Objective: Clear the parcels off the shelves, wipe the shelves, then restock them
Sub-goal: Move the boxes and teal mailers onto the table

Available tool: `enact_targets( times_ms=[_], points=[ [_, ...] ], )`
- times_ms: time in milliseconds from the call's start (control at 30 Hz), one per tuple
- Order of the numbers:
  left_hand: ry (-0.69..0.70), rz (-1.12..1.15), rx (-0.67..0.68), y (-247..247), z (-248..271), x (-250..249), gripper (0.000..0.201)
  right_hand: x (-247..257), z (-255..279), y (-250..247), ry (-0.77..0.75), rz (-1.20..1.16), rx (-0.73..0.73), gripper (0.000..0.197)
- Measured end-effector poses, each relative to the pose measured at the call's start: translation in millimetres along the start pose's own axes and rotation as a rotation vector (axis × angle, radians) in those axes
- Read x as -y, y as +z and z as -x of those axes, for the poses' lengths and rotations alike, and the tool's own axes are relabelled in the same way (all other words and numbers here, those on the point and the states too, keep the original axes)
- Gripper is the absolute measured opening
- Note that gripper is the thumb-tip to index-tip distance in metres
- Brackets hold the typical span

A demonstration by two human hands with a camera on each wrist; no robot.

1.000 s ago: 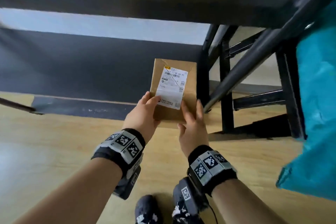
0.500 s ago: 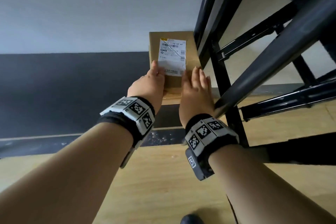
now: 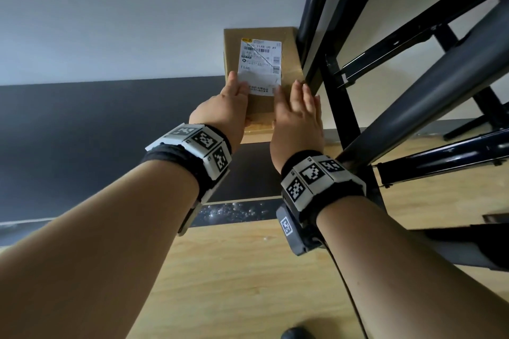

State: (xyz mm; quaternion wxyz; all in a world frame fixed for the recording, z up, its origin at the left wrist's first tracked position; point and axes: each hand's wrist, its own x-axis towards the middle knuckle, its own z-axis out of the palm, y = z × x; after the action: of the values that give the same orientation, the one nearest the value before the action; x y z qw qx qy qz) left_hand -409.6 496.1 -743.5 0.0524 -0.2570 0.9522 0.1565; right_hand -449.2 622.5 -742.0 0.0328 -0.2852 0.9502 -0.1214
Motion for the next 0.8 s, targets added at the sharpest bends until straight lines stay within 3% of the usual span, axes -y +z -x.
enact_targets(
  times_ms=[167,333,467,633,800],
  points=[
    [-0.019,0.052,-0.005,4.4,0.9,2.1,0.061,-1.2,-0.7,1.9,-0.004,0.013,0.004,0.059],
    [0.050,-0.094,0.032,-4.3,11.1,-5.3,0.068,0.7,-1.6,1.2,0.025,-0.007,0.018,0.060],
    [-0.035,-0.128,0.039,-10.4,22.6,-12.4,0.071,0.2,0.4,-1.2,0.024,-0.051,0.034,0.066],
    [-0.122,0.014,0.012,-19.4,43.2,-24.3,0.079,3.5,17.1,-13.9,-0.035,-0.180,-0.006,0.076],
    [-0.209,0.126,-0.041,-46.7,83.8,-37.0,0.066,9.5,55.6,-33.7,-0.043,-0.216,0.089,0.073]
  ],
)
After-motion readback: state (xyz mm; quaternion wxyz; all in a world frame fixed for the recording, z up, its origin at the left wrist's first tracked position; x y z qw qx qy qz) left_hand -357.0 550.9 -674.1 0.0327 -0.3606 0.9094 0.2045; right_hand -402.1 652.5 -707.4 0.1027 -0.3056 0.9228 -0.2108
